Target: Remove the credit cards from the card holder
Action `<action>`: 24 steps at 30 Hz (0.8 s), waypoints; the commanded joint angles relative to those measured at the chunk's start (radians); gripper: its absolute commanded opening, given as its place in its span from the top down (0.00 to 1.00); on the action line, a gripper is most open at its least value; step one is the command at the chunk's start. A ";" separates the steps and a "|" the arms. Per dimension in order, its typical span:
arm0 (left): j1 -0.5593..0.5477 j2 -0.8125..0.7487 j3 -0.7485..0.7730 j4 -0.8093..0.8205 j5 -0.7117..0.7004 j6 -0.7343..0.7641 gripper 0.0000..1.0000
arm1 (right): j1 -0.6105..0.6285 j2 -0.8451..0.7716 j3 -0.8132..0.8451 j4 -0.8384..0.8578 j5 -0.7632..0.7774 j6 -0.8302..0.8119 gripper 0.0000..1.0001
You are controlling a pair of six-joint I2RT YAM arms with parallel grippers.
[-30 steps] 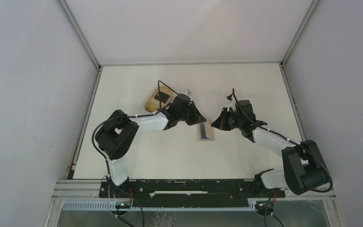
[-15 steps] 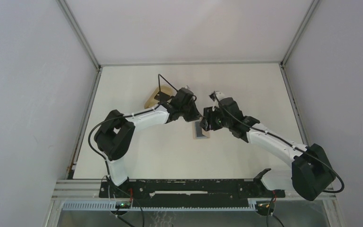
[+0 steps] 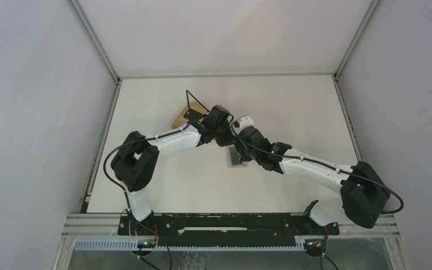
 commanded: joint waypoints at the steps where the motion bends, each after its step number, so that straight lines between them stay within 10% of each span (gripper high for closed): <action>1: -0.005 -0.062 0.040 0.000 -0.021 -0.026 1.00 | 0.056 0.033 0.058 0.019 0.121 -0.027 0.48; 13: -0.005 -0.074 0.031 0.006 -0.022 -0.048 1.00 | 0.083 0.084 0.064 0.038 0.121 -0.005 0.66; 24: 0.005 -0.085 0.001 0.050 0.009 -0.068 1.00 | 0.098 0.101 0.049 0.079 0.104 -0.010 0.61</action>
